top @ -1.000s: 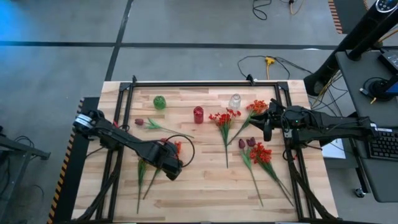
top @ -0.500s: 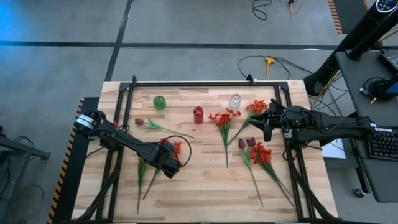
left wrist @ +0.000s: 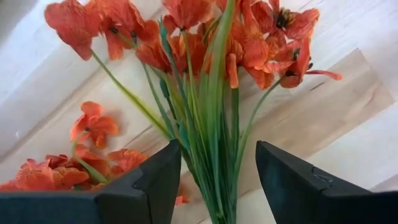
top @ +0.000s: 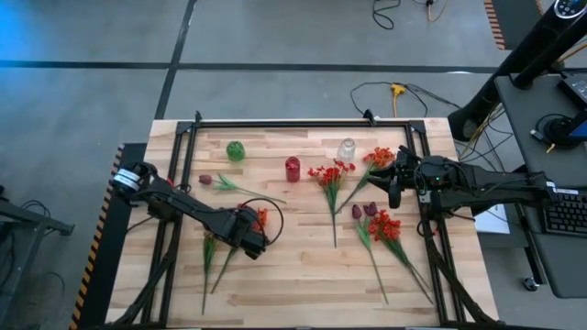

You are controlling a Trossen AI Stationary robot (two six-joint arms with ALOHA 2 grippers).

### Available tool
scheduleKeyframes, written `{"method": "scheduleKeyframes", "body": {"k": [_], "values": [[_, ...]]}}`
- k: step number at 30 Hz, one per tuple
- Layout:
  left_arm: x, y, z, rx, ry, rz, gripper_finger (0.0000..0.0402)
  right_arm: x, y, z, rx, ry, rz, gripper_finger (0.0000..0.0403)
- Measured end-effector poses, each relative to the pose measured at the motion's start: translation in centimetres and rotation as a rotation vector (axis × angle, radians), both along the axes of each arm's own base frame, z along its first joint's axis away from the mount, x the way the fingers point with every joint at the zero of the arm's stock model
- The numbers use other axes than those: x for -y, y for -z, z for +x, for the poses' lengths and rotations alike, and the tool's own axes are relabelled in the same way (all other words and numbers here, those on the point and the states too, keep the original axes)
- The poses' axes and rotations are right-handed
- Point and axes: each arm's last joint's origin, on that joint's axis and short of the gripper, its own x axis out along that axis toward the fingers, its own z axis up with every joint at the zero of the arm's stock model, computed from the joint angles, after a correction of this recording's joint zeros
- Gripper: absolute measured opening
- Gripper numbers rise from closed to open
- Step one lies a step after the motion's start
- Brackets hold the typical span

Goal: Sort flowers into vase by color
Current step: Put the bottom right orange flowers into the red vase

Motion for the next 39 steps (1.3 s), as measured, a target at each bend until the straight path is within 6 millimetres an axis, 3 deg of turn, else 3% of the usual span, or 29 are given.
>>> {"method": "scheduleKeyframes", "body": {"k": [11, 19, 39], "values": [[0.2, 2.0, 0.5, -0.062, 0.005, 0.012, 0.019, 0.0, 0.0, 0.0, -0.001, -0.007, 0.0, 0.0128], [0.3, 2.4, 0.6, -0.071, 0.005, 0.016, 0.0186, 0.0, 0.0, 0.0, -0.001, -0.008, 0.0, 0.0128], [0.3, 2.4, 1.0, -0.026, 0.001, 0.024, 0.0049, 0.0, 0.0, 0.0, -0.002, -0.009, -0.004, 0.0128]]}}
